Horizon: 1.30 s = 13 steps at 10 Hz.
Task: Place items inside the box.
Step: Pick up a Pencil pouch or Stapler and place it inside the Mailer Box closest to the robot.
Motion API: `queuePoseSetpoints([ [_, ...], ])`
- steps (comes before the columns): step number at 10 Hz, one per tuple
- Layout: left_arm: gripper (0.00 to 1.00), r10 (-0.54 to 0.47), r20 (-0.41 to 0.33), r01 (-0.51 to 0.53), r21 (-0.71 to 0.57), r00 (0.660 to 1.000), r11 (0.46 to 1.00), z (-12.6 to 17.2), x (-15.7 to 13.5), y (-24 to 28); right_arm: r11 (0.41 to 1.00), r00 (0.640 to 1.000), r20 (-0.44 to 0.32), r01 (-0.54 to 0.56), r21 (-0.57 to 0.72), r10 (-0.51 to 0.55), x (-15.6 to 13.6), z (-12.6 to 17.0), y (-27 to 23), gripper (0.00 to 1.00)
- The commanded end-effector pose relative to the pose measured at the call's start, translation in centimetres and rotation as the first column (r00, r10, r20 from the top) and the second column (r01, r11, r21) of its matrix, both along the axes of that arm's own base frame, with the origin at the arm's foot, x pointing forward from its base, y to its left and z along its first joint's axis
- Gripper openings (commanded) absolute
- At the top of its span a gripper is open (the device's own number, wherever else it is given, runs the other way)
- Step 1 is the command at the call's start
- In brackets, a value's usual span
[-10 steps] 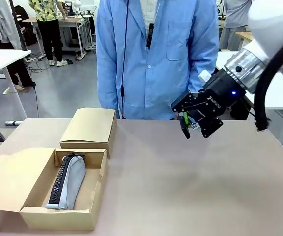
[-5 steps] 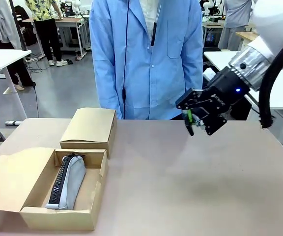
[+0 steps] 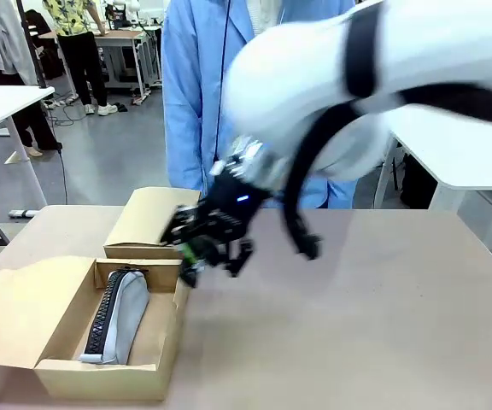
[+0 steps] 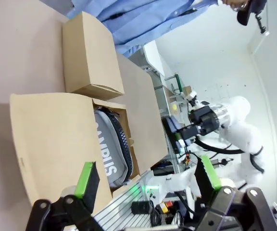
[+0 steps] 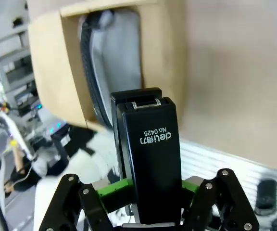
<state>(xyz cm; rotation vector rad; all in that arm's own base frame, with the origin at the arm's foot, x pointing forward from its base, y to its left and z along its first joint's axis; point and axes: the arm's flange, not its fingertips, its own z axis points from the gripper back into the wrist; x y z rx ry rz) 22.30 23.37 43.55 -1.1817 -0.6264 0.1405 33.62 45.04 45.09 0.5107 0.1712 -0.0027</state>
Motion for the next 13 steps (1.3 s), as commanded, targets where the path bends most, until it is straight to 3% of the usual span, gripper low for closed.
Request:
queuePoseSetpoints([
  [1, 1.0, 0.002, 0.027, -0.002, -0.009, 1.0, 1.0, 0.2, -0.1, 0.0, 0.984, 0.994, 0.016, -0.109, -0.138, 0.112, 2.0, -2.7, 6.1, 0.0],
  [2, 1.0, 0.002, 0.027, -0.002, -0.009, 1.0, 1.0, 0.2, -0.1, 0.0, 1.0, 1.0, 0.0, 0.0, 0.0, 0.0, 0.0, 0.0, 0.0, 0.0],
  [4, 1.0, 0.002, 0.027, -0.002, -0.009, 1.0, 1.0, 0.2, -0.1, 0.0, 1.0, 1.0, 0.0, 0.0, 0.0, 0.0, 0.0, 0.0, 0.0, 0.0],
  [5, 1.0, 0.002, 0.027, -0.002, -0.009, 1.0, 1.0, 0.2, -0.1, 0.0, 0.999, 1.0, 0.001, -0.03, -0.035, 0.03, 0.6, -2.7, 3.3, 0.0],
  [6, 1.0, 0.002, 0.027, -0.002, -0.009, 1.0, 1.0, 0.2, -0.1, 0.0, 0.997, 0.999, 0.034, -0.022, -0.079, 0.024, 0.5, -2.9, 4.4, 0.0],
  [8, 1.0, 0.002, 0.027, -0.002, -0.009, 1.0, 1.0, 0.2, -0.1, 0.0, 0.999, 1.0, 0.03, 0.005, -0.039, -0.003, 1.2, -3.7, 5.8, 0.0],
  [11, 1.0, 0.002, 0.027, -0.002, -0.009, 1.0, 1.0, 0.2, -0.1, 0.0, 0.996, 0.999, 0.043, 0.035, -0.084, -0.032, 1.3, -5.4, 6.8, 0.0],
  [12, 1.0, 0.002, 0.027, -0.002, -0.009, 1.0, 1.0, 0.2, -0.1, 0.0, 0.996, 0.999, 0.036, 0.03, -0.086, -0.027, 1.4, -5.8, 6.8, 0.08],
  [13, 1.0, 0.002, 0.027, -0.002, -0.009, 1.0, 1.0, 0.2, -0.1, 0.0, 0.996, 0.999, 0.036, 0.025, -0.087, -0.022, 1.3, -5.9, 6.8, 0.6],
])
